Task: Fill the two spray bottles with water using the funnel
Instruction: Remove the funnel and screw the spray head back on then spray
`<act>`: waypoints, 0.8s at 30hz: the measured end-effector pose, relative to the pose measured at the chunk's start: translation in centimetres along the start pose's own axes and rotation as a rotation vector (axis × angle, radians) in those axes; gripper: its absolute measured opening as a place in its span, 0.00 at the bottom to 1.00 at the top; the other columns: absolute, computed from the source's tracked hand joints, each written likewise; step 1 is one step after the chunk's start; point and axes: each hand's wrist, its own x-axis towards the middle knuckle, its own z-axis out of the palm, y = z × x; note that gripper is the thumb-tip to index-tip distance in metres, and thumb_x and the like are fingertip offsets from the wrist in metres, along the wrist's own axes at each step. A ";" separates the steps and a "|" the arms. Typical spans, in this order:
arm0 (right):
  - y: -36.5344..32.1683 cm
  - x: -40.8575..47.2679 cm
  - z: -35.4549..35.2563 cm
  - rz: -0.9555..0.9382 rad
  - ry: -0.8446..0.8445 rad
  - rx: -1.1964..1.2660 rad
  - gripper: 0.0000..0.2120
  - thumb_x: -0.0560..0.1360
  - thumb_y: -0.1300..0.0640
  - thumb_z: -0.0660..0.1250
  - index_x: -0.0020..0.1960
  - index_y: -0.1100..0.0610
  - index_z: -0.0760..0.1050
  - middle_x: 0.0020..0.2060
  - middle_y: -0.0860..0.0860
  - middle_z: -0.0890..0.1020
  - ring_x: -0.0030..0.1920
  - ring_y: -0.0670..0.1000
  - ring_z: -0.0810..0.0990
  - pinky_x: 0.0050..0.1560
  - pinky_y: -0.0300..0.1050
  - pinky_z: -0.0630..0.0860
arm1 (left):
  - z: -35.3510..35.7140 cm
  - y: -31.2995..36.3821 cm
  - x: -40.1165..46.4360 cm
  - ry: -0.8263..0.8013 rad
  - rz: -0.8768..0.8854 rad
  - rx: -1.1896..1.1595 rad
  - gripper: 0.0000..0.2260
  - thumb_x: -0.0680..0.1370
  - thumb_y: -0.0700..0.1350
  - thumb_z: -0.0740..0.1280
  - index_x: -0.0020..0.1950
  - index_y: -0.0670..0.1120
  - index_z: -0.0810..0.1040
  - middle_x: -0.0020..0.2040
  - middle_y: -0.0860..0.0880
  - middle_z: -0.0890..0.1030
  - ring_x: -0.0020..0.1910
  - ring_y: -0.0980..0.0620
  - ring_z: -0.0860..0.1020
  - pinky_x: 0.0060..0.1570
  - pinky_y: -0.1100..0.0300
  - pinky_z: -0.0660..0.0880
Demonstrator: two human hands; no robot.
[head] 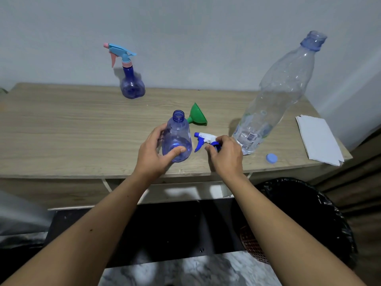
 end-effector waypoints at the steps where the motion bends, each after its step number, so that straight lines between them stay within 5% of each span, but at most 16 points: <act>1: -0.1 0.1 0.0 0.010 0.008 0.022 0.19 0.78 0.51 0.76 0.63 0.60 0.80 0.57 0.57 0.83 0.58 0.59 0.81 0.59 0.48 0.72 | 0.0 0.0 0.0 0.001 -0.001 -0.003 0.33 0.73 0.53 0.82 0.76 0.52 0.76 0.69 0.54 0.83 0.68 0.52 0.83 0.71 0.43 0.79; 8: -2.7 0.6 -1.9 0.007 0.119 0.200 0.21 0.75 0.54 0.78 0.66 0.60 0.82 0.58 0.59 0.82 0.55 0.60 0.83 0.63 0.52 0.77 | -0.1 0.2 0.0 0.001 -0.022 -0.007 0.35 0.72 0.57 0.82 0.76 0.53 0.75 0.70 0.55 0.83 0.69 0.52 0.82 0.71 0.43 0.79; 11: -4.3 1.2 -3.4 0.025 0.142 0.326 0.18 0.75 0.52 0.78 0.63 0.56 0.83 0.54 0.56 0.84 0.48 0.53 0.83 0.61 0.52 0.80 | -0.2 0.0 0.0 -0.006 -0.028 0.001 0.35 0.72 0.56 0.83 0.76 0.53 0.76 0.70 0.55 0.83 0.69 0.52 0.82 0.71 0.42 0.79; 17: -7.5 1.8 -6.1 0.035 0.132 0.612 0.14 0.76 0.53 0.78 0.60 0.50 0.81 0.37 0.44 0.80 0.35 0.36 0.77 0.48 0.36 0.77 | -0.1 -0.1 0.1 -0.016 -0.033 0.001 0.36 0.71 0.59 0.83 0.76 0.54 0.75 0.71 0.55 0.83 0.69 0.52 0.82 0.72 0.42 0.78; 20: -9.0 1.8 -7.3 -0.005 0.126 0.754 0.12 0.77 0.58 0.77 0.59 0.51 0.81 0.42 0.45 0.83 0.37 0.34 0.79 0.46 0.29 0.75 | -0.1 -0.1 0.1 -0.024 -0.032 0.006 0.35 0.72 0.57 0.83 0.76 0.55 0.75 0.71 0.55 0.82 0.70 0.51 0.82 0.72 0.41 0.78; 24: -11.0 2.1 -8.5 -0.058 0.096 0.912 0.15 0.78 0.63 0.75 0.63 0.55 0.81 0.51 0.49 0.85 0.45 0.37 0.80 0.53 0.33 0.78 | -0.1 -0.2 0.2 -0.034 -0.045 0.012 0.35 0.72 0.57 0.83 0.77 0.55 0.75 0.72 0.55 0.82 0.70 0.51 0.82 0.72 0.42 0.78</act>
